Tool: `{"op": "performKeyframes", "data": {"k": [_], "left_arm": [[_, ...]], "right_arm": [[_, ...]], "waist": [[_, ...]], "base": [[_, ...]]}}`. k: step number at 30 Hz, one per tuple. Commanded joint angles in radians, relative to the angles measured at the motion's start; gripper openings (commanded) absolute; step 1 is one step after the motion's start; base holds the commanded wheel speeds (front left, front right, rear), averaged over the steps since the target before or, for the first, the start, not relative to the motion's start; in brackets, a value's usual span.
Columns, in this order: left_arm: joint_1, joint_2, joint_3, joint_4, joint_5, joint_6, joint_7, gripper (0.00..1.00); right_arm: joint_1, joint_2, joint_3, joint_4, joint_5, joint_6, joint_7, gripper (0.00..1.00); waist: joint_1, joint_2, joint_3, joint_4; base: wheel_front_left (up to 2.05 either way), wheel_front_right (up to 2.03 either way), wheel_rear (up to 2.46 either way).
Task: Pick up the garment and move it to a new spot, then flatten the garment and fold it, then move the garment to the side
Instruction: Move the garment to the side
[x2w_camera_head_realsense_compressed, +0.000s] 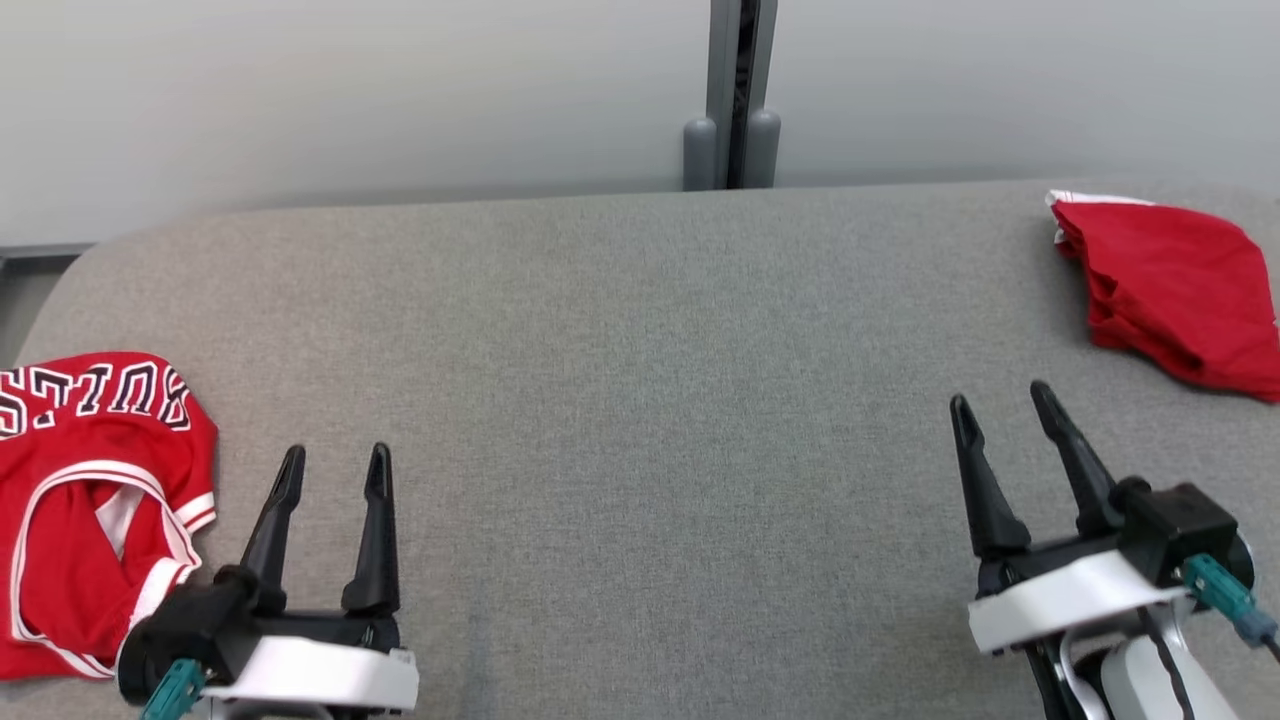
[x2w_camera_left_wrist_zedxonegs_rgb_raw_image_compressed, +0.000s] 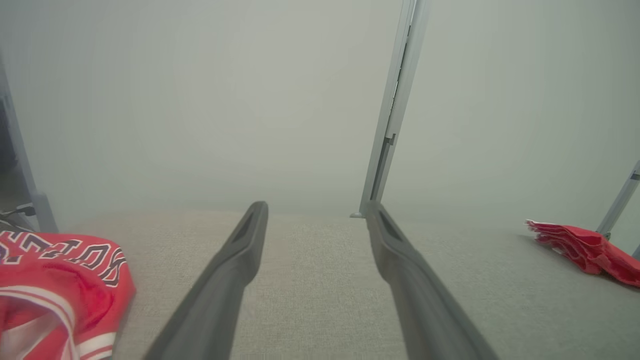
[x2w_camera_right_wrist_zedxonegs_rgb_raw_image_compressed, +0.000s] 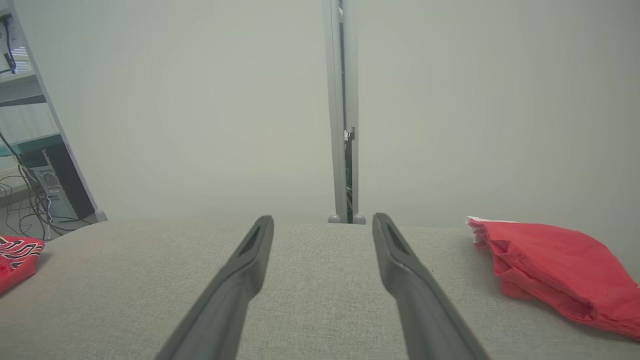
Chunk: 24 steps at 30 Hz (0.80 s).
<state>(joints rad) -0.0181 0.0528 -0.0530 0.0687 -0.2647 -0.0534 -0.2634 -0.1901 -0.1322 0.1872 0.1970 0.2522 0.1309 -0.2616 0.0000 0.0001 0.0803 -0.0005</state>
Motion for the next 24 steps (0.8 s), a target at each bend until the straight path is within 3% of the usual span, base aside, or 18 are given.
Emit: {"op": "performKeyframes", "data": {"k": [1,11,24], "left_arm": [[0.019,0.003,0.013,-0.011,0.009,-0.011,-0.001,1.00],[0.122,0.000,0.052,-0.001,-0.005,-0.049,-0.001,1.00],[0.154,-0.001,0.064,0.029,0.058,-0.005,-0.001,1.00]], "right_arm": [[0.029,0.004,-0.008,-0.010,0.011,0.000,-0.005,1.00],[0.133,0.046,-0.045,-0.040,0.028,0.000,-0.005,1.00],[0.186,0.051,-0.019,-0.034,-0.001,0.000,-0.005,1.00]], "waist": [[0.0000,-0.0001,-0.027,0.005],[0.0000,-0.0001,-0.088,-0.012],[0.0000,-0.0001,-0.118,-0.017]], "base": [[0.00,0.00,0.00],[0.00,0.00,0.00],[0.00,0.00,0.00]]}}
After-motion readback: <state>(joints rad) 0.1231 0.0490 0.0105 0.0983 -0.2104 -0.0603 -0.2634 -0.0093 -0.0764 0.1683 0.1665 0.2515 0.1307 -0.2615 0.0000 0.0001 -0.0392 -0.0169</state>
